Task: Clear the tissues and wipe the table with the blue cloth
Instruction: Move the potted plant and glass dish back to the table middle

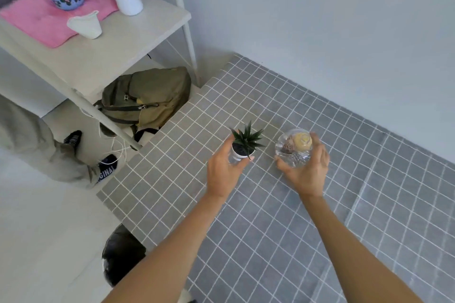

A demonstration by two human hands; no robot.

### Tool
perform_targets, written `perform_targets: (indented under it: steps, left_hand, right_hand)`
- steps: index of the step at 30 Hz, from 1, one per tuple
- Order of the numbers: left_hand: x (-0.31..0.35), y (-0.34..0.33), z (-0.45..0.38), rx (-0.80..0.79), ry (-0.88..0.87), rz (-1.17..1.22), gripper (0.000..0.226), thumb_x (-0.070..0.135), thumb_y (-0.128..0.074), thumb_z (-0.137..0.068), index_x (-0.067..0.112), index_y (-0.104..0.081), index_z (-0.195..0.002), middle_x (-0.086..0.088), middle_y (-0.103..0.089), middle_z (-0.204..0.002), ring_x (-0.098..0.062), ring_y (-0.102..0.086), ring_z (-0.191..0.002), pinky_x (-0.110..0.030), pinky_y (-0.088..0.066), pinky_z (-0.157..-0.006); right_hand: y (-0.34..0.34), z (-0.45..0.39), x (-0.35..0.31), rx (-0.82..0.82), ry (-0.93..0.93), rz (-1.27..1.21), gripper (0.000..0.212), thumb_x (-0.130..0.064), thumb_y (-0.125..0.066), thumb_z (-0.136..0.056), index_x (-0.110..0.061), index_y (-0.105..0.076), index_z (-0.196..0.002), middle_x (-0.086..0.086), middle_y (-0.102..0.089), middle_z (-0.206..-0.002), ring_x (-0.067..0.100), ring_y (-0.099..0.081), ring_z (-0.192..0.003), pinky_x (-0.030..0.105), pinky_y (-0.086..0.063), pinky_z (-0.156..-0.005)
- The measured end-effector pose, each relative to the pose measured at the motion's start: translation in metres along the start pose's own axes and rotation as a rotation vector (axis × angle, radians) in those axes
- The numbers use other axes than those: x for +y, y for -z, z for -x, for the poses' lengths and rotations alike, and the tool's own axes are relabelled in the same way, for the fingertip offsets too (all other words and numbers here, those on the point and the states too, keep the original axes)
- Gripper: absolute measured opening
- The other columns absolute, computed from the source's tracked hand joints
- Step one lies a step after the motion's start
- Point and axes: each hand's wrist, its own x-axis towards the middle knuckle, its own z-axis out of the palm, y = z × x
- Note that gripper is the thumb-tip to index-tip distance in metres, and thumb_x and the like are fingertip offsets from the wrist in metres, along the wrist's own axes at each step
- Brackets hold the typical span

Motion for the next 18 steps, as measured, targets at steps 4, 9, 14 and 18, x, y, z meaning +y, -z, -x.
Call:
perform_targets:
  steps: [4, 9, 14, 18]
  left_hand:
    - [0.02, -0.029, 0.003, -0.073, -0.013, 0.02, 0.059, 0.033, -0.082, -0.073, 0.012, -0.061, -0.124, 0.004, -0.072, -0.109, -0.011, -0.067, -0.1, -0.03, -0.053, -0.086]
    - [0.04, -0.067, 0.006, -0.179, -0.075, 0.037, 0.058, 0.032, -0.082, -0.073, 0.009, -0.062, -0.121, 0.001, -0.073, -0.103, -0.017, -0.067, -0.096, -0.036, -0.053, -0.084]
    - [0.055, -0.098, 0.014, -0.275, -0.156, 0.053, 0.056, 0.032, -0.083, -0.071, 0.009, -0.063, -0.119, 0.002, -0.073, -0.099, -0.017, -0.068, -0.091, -0.036, -0.054, -0.08]
    - [0.061, -0.12, 0.019, -0.325, -0.214, 0.054, 0.058, 0.032, -0.084, -0.07, 0.009, -0.063, -0.12, 0.002, -0.073, -0.098, -0.017, -0.068, -0.087, -0.036, -0.054, -0.078]
  right_hand:
    - [0.038, 0.018, 0.024, 0.069, -0.084, 0.058, 0.092, -0.034, -0.087, -0.06, -0.002, -0.043, -0.133, 0.015, -0.055, -0.116, 0.03, -0.051, -0.108, 0.044, -0.034, -0.102]
    - [0.077, 0.045, 0.045, 0.178, -0.189, 0.112, 0.093, -0.036, -0.086, -0.061, -0.003, -0.041, -0.135, 0.015, -0.053, -0.114, 0.028, -0.05, -0.106, 0.04, -0.032, -0.102]
    - [0.105, 0.066, 0.061, 0.271, -0.306, 0.164, 0.094, -0.035, -0.086, -0.059, -0.002, -0.041, -0.136, 0.017, -0.053, -0.114, 0.031, -0.048, -0.106, 0.048, -0.035, -0.101]
    - [0.115, 0.072, 0.078, 0.333, -0.371, 0.182, 0.095, -0.035, -0.086, -0.06, -0.003, -0.04, -0.137, 0.017, -0.052, -0.118, 0.032, -0.048, -0.111, 0.051, -0.033, -0.105]
